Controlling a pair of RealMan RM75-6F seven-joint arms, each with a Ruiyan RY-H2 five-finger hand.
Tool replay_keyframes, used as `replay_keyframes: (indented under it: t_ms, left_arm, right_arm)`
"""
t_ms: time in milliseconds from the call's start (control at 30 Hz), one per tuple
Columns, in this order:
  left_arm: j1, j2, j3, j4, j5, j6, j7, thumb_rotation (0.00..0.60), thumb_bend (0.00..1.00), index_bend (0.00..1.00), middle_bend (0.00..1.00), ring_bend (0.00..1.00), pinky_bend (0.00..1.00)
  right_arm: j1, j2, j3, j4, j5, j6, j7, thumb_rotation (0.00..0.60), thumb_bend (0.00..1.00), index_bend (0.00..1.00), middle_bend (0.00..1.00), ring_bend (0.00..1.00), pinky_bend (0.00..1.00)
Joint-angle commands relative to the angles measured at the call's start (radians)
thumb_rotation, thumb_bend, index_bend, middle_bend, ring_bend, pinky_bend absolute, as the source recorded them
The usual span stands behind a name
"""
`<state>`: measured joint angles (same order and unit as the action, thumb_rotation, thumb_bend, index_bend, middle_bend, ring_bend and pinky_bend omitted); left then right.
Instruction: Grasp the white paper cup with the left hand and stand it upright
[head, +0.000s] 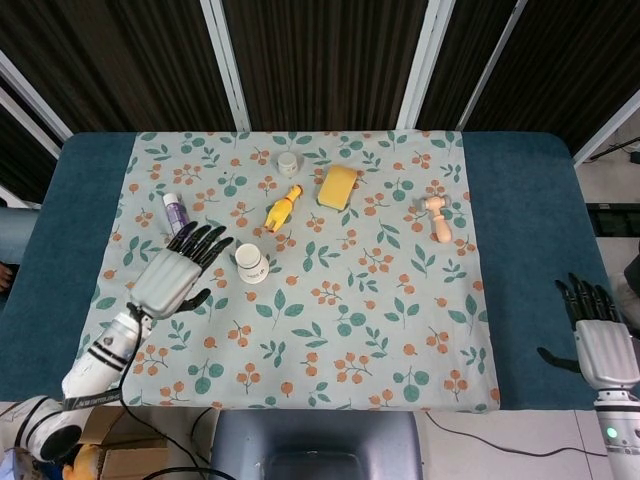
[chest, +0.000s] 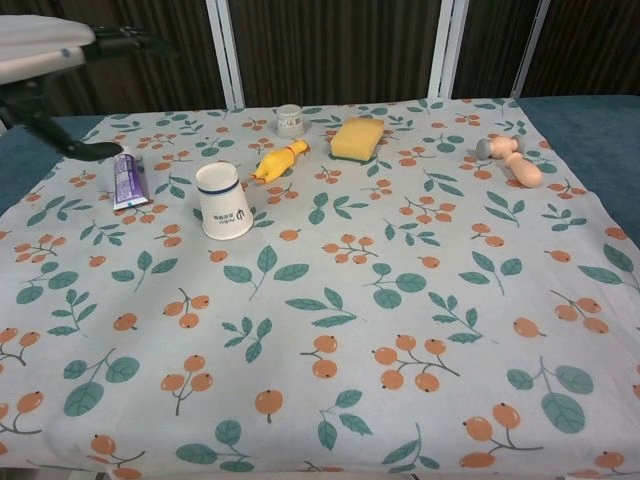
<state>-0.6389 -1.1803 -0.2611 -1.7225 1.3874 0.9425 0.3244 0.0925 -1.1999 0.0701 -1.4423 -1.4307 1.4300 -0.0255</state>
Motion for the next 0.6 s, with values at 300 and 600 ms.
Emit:
replay_keyframes:
  t_ms: [300, 600]
  left_arm:
    - [-0.325, -0.225, 0.017, 0.268, -0.489, -0.228, 0.386, 0.600, 0.31, 0.00, 0.00, 0.00, 0.00]
    - [-0.431, -0.265, 0.117, 0.320, -0.700, -0.226, 0.528, 0.600, 0.31, 0.00, 0.00, 0.00, 0.00]
  right_arm:
    - [-0.009, 0.008, 0.003, -0.016, -0.003, 0.015, -0.006, 0.600, 0.01, 0.00, 0.00, 0.00, 0.00]
    - [-0.006, -0.004, 0.003, -0.003, 0.004, -0.001, -0.003, 0.600, 0.01, 0.00, 0.00, 0.00, 0.00]
